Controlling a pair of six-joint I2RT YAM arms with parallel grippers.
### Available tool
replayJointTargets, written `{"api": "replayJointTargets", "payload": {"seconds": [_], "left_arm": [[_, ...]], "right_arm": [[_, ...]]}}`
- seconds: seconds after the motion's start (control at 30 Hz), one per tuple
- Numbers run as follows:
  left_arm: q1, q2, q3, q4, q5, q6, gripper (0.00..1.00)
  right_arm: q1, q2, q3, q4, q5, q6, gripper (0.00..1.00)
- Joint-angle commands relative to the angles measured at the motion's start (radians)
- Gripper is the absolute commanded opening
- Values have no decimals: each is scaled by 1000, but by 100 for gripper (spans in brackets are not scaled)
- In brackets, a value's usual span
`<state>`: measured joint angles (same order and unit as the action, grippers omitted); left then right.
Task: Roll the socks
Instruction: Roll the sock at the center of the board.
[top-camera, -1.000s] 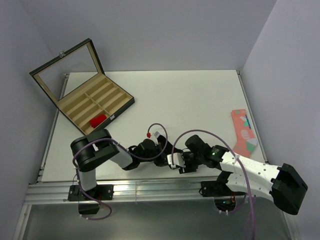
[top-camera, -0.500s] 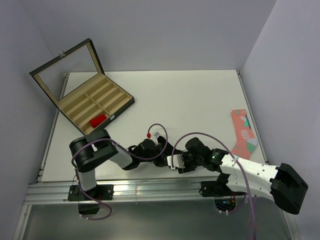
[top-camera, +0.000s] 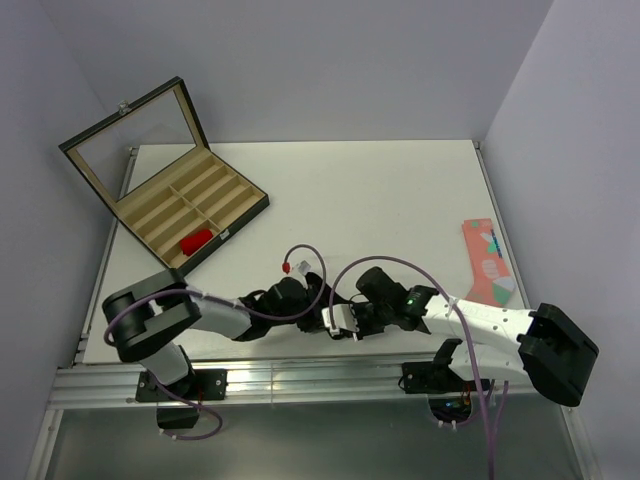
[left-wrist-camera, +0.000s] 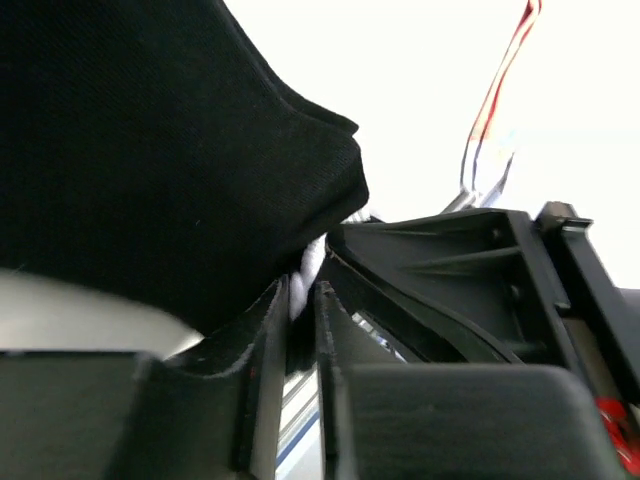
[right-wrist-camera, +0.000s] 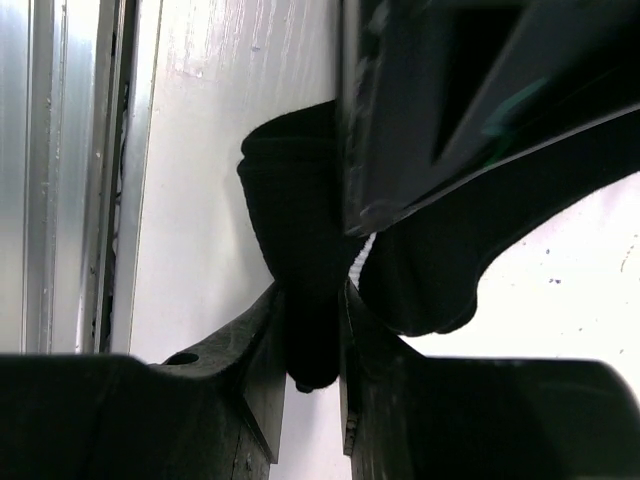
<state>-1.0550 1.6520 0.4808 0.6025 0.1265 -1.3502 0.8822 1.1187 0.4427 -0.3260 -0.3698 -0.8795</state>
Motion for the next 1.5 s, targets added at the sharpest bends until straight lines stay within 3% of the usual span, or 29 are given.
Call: {"api": "replayJointTargets", "payload": {"seconds": [0.0,0.23,0.37,0.57,0.73,0.83,0.93,0.97,1.03,1.17,1.47], "left_arm": [[-2,-124,-18,-150,-152,54,22],[-2,-248,-2,-434,-309,-12,27],[-2,-202,13,-446,-318,-24,27],[-2,-160,73,-498,-352,-4,41],[-2,-58,191,-599,-366,34,44],[1,-5,229,-642,-360,52,36],[9,17,237,-635,-350,69,19],[12,20,237,-626,-346,75,9],[23,28,245,-615,-334,98,2],[38,48,271,-610,-309,137,0],[108,114,283,-423,-215,200,0]], "right_arm": [[4,18,10,-85,20,22,18],[3,43,22,-100,40,39,17],[4,30,18,-100,51,42,17],[4,29,16,-108,51,50,17],[4,29,22,-111,48,56,17],[4,27,28,-117,46,60,17],[6,33,39,-139,42,63,17],[4,33,47,-145,39,65,17],[6,41,62,-182,26,70,17],[4,87,134,-272,-26,74,17],[-9,335,287,-407,-179,59,17]]}}
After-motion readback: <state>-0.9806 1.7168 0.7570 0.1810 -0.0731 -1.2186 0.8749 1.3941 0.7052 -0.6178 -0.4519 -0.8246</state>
